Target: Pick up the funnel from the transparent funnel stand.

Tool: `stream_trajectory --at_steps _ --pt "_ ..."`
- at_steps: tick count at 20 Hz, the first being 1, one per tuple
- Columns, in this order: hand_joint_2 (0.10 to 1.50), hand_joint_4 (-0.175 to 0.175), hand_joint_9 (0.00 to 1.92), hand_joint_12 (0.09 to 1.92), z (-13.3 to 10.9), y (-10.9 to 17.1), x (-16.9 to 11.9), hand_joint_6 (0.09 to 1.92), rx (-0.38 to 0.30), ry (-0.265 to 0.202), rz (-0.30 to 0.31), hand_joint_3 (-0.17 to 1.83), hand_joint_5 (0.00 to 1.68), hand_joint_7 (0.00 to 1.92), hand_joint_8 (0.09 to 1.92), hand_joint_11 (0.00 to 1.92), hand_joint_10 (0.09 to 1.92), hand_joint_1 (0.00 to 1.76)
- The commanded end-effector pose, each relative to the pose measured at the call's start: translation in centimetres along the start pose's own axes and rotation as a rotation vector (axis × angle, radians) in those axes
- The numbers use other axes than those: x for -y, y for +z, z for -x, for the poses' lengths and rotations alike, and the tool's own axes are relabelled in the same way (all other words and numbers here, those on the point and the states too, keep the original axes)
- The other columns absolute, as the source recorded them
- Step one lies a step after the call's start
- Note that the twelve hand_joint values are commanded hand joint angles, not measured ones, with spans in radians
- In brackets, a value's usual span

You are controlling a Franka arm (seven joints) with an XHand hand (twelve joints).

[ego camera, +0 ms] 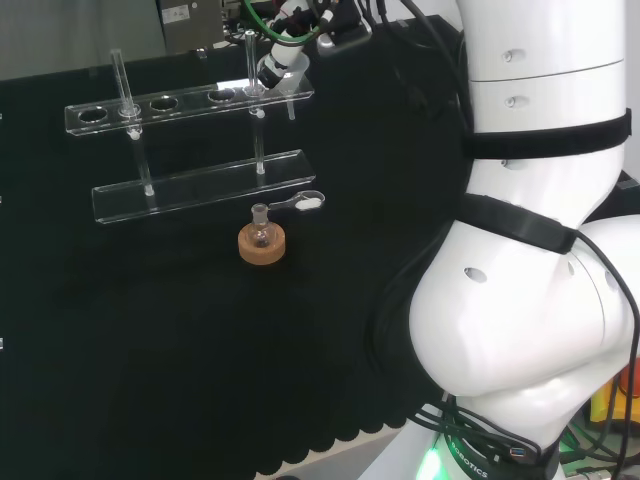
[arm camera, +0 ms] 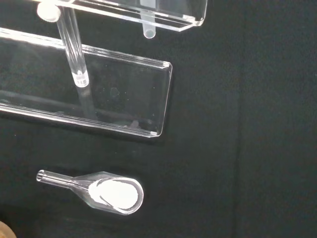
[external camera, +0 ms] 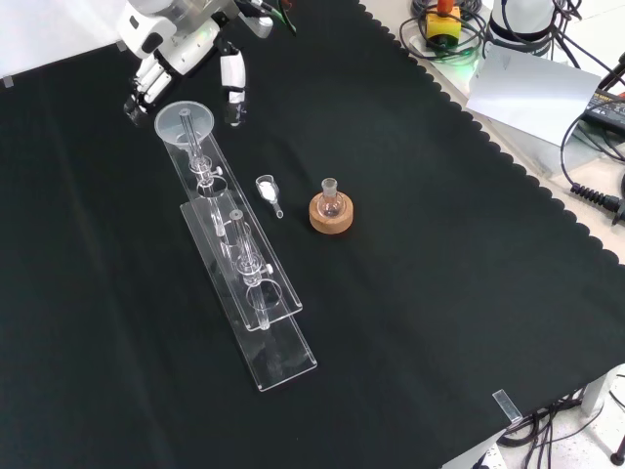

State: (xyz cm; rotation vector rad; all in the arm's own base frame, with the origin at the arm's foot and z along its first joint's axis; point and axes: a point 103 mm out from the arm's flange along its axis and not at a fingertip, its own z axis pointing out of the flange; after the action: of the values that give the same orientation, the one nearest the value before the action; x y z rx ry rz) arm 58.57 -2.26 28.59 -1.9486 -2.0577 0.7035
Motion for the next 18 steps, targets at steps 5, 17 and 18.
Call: stream_trajectory --at_steps 5,17,18 --pt "0.75 -0.026 0.08 1.41 -0.52 0.22 -0.46 0.09 0.047 -0.004 -0.006 0.08 0.00 0.00 0.13 0.43 0.91 0.45" --pt "0.76 -0.034 0.12 1.42 -0.66 -0.14 -0.95 0.09 0.123 0.015 -0.005 0.07 0.00 0.00 0.20 0.40 0.89 0.57" --pt "0.76 -0.036 0.14 1.43 -0.69 -0.16 -1.01 0.09 0.131 0.015 -0.007 0.07 0.00 0.00 0.24 0.40 0.88 0.59"
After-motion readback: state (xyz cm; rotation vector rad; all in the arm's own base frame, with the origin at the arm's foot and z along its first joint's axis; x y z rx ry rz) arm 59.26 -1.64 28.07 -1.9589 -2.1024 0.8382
